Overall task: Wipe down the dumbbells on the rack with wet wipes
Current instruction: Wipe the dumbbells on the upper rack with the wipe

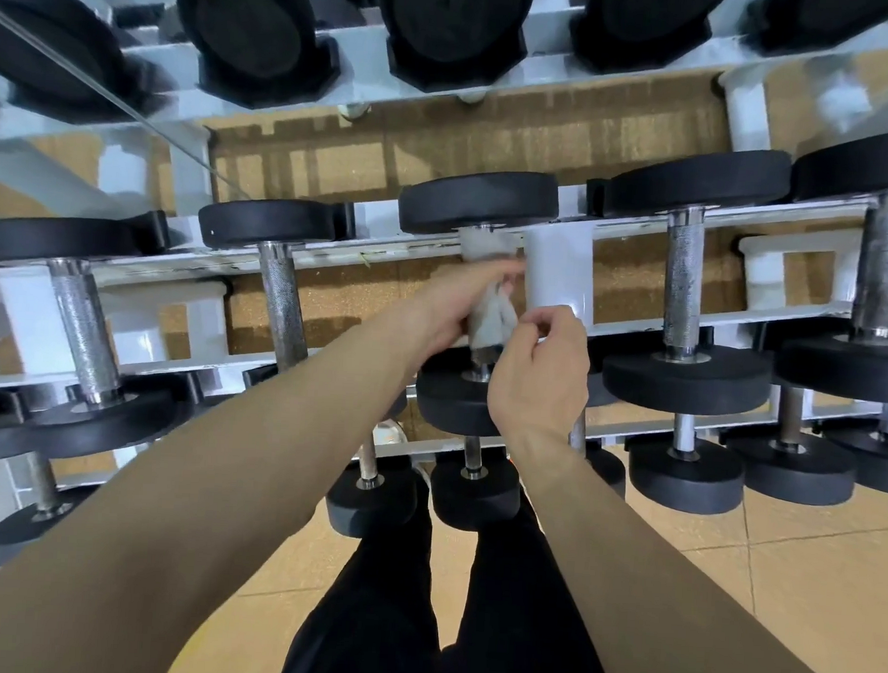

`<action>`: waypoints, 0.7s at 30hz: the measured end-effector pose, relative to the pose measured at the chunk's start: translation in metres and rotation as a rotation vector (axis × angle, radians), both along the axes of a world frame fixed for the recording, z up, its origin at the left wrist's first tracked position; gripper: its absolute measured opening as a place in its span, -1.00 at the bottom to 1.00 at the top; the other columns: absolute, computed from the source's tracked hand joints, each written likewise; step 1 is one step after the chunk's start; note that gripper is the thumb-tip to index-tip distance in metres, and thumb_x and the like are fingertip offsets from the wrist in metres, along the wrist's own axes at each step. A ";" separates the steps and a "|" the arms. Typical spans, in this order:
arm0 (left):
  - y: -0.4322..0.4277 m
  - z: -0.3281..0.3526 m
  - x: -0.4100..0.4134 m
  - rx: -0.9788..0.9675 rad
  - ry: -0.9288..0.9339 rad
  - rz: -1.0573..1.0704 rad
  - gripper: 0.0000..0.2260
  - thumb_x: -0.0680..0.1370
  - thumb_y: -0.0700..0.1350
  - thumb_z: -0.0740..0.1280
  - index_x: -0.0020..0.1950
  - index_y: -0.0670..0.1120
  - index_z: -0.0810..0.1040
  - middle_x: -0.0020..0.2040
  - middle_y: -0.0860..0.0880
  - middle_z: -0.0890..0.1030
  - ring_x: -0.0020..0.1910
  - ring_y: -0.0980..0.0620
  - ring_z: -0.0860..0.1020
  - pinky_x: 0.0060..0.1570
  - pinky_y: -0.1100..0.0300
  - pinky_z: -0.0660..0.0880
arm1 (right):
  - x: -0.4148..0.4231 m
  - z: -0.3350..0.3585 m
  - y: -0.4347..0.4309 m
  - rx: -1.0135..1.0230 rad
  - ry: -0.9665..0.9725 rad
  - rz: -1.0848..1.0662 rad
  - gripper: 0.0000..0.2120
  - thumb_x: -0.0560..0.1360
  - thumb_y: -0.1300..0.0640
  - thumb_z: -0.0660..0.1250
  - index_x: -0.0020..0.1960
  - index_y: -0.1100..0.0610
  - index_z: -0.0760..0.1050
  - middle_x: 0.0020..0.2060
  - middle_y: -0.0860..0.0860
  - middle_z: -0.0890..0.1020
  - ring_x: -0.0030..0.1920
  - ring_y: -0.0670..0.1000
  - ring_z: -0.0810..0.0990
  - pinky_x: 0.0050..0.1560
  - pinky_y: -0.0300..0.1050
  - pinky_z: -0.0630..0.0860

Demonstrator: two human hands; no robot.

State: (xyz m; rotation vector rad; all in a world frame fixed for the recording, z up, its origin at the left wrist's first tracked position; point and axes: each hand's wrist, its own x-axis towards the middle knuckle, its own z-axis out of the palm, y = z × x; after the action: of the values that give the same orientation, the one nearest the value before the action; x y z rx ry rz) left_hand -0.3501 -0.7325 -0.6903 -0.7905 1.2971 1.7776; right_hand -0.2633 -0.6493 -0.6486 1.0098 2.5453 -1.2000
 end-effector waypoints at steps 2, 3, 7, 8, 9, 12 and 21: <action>0.003 0.002 -0.017 0.007 0.031 0.087 -0.84 0.54 -0.17 0.48 -0.19 -0.07 0.54 -0.42 0.03 0.50 -0.46 0.12 0.45 -0.34 0.25 0.44 | 0.000 0.000 0.000 0.014 -0.004 0.009 -0.90 0.62 0.14 0.16 0.02 0.01 0.44 0.03 -0.02 0.54 -0.03 0.02 0.49 0.07 0.09 0.51; 0.004 0.002 -0.020 0.031 0.035 0.112 -0.85 0.55 -0.17 0.46 -0.17 -0.07 0.53 -0.42 0.03 0.49 -0.45 0.12 0.42 -0.32 0.25 0.41 | 0.000 0.000 0.000 0.019 -0.009 0.014 -0.91 0.62 0.14 0.16 0.02 0.01 0.43 0.02 -0.02 0.54 -0.03 0.02 0.50 0.07 0.10 0.52; -0.002 -0.008 0.003 0.207 0.027 0.040 -0.79 0.62 -0.10 0.36 -0.22 -0.02 0.49 -0.43 0.04 0.40 -0.45 0.12 0.37 -0.39 0.29 0.41 | -0.001 0.001 -0.001 0.024 -0.030 0.013 -0.90 0.62 0.12 0.15 0.00 0.01 0.44 0.01 -0.03 0.53 -0.05 0.02 0.49 0.06 0.12 0.52; -0.005 -0.012 0.013 0.232 0.026 -0.031 -0.75 0.62 -0.09 0.35 -0.26 -0.02 0.50 -0.43 0.03 0.41 -0.43 0.11 0.40 -0.37 0.28 0.43 | -0.001 0.002 -0.001 0.026 -0.033 0.017 -0.89 0.62 0.12 0.15 -0.01 0.01 0.44 0.00 -0.03 0.54 -0.06 0.03 0.49 0.06 0.13 0.52; -0.009 -0.016 0.023 0.231 0.023 -0.110 -0.73 0.61 -0.08 0.35 -0.30 -0.04 0.54 -0.39 0.01 0.45 -0.39 0.09 0.44 -0.33 0.27 0.48 | -0.001 0.002 -0.001 0.027 -0.035 0.020 -0.89 0.62 0.11 0.14 -0.02 0.02 0.44 -0.01 -0.03 0.54 -0.06 0.04 0.50 0.05 0.14 0.52; -0.019 -0.020 0.036 0.229 0.020 -0.212 -0.91 0.53 -0.08 0.46 -0.14 -0.08 0.69 -0.15 -0.11 0.58 -0.12 0.00 0.60 -0.13 0.21 0.59 | 0.000 0.002 -0.002 0.033 -0.043 0.021 -0.88 0.64 0.07 0.14 -0.03 0.02 0.43 -0.01 -0.02 0.55 -0.06 0.06 0.52 0.04 0.15 0.53; -0.002 0.019 -0.008 0.015 0.079 0.036 -0.87 0.58 -0.10 0.45 -0.14 -0.09 0.58 -0.39 -0.01 0.57 -0.38 0.04 0.54 -0.32 0.18 0.52 | 0.000 0.000 -0.002 0.035 -0.023 0.001 -0.89 0.62 0.13 0.13 0.02 0.03 0.44 0.02 -0.02 0.55 -0.04 0.07 0.50 0.03 0.05 0.48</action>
State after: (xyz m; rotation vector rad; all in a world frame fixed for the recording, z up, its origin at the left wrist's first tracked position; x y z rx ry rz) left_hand -0.3583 -0.7349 -0.6710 -0.7464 1.3262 1.8616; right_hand -0.2632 -0.6508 -0.6485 1.0242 2.5571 -1.1412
